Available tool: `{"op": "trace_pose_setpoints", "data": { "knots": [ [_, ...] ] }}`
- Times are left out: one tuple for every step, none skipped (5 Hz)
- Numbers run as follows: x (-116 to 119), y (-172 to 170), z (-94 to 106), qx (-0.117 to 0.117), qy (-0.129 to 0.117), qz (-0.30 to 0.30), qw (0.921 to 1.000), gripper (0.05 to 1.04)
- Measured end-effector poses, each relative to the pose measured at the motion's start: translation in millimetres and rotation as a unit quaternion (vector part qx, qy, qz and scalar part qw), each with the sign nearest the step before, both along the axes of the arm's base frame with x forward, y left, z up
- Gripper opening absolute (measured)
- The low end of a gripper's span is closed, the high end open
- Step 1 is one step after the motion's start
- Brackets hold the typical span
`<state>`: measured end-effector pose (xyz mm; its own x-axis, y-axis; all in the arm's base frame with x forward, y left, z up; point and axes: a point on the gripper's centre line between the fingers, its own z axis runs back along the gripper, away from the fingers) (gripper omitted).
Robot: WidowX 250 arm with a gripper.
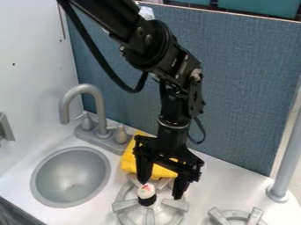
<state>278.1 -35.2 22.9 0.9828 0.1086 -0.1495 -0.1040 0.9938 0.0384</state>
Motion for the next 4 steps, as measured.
{"op": "trace_pose_setpoints", "data": {
  "knots": [
    [-2.8,0.8,-8.9,0.002,0.014,0.003,0.9999,1.0],
    [10.9,4.6,-19.6,0.012,-0.023,0.001,0.9997,1.0],
    [19.7,17.3,-29.7,0.035,-0.044,0.006,0.9984,1.0],
    [24.5,35.5,-39.3,0.045,-0.031,0.029,0.9981,1.0]
  ]
}}
